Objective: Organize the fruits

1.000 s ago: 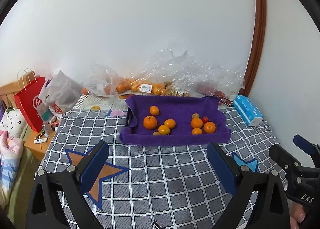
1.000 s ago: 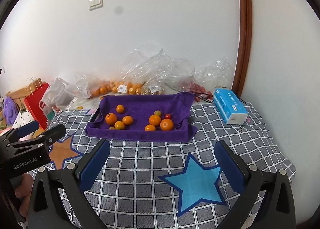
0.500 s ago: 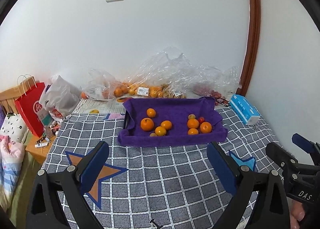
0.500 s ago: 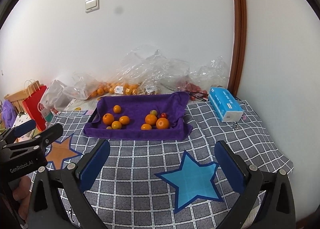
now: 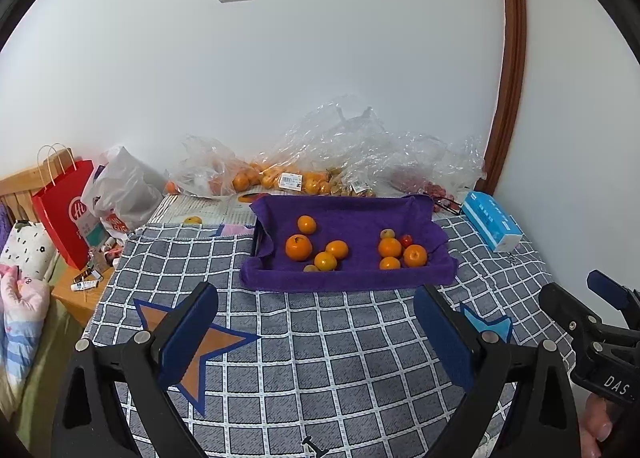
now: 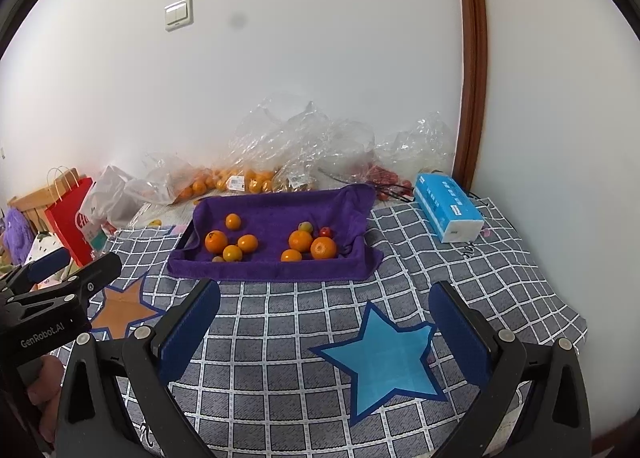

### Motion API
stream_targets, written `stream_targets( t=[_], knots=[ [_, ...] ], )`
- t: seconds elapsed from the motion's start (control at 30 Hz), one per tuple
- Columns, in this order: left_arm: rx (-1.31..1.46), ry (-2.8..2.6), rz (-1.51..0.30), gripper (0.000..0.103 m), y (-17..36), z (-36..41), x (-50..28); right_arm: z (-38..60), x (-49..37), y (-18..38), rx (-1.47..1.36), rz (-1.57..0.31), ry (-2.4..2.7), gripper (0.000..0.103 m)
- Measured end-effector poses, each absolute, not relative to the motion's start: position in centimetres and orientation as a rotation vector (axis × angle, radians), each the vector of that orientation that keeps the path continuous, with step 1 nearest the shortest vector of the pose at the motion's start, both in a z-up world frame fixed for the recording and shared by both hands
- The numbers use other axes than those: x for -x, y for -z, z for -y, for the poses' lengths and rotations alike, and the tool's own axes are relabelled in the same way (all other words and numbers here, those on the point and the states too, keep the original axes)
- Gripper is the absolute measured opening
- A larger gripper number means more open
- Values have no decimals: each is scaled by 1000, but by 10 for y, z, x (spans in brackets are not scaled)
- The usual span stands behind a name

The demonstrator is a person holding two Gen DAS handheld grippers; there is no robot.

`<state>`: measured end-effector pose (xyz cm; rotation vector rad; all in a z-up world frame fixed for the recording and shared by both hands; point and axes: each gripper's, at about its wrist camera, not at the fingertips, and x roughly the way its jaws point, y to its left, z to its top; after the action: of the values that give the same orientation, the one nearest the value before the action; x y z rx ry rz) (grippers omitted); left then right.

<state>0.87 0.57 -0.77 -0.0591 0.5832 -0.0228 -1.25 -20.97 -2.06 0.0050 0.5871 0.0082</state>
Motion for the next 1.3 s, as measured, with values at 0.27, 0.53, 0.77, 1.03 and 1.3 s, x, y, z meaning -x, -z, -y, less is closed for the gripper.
stream_targets(
  t=[0.27,0.53,0.77,1.03,1.3],
  knots=[
    [64,19,-580,99,7,-9,-8,206,13,20,-2,-582,-9,103],
    [71,22,-588,99,8,-10,-9,203,13,22,6,-588,-13,102],
    [69,21,-581,99,8,-11,-7,202,12,21,5,-583,-17,103],
    [61,27,-583,99,6,-8,-8,203,13,23,6,-588,-14,103],
    [62,22,-579,99,5,-7,-7,203,14,20,6,-575,-18,103]
  ],
)
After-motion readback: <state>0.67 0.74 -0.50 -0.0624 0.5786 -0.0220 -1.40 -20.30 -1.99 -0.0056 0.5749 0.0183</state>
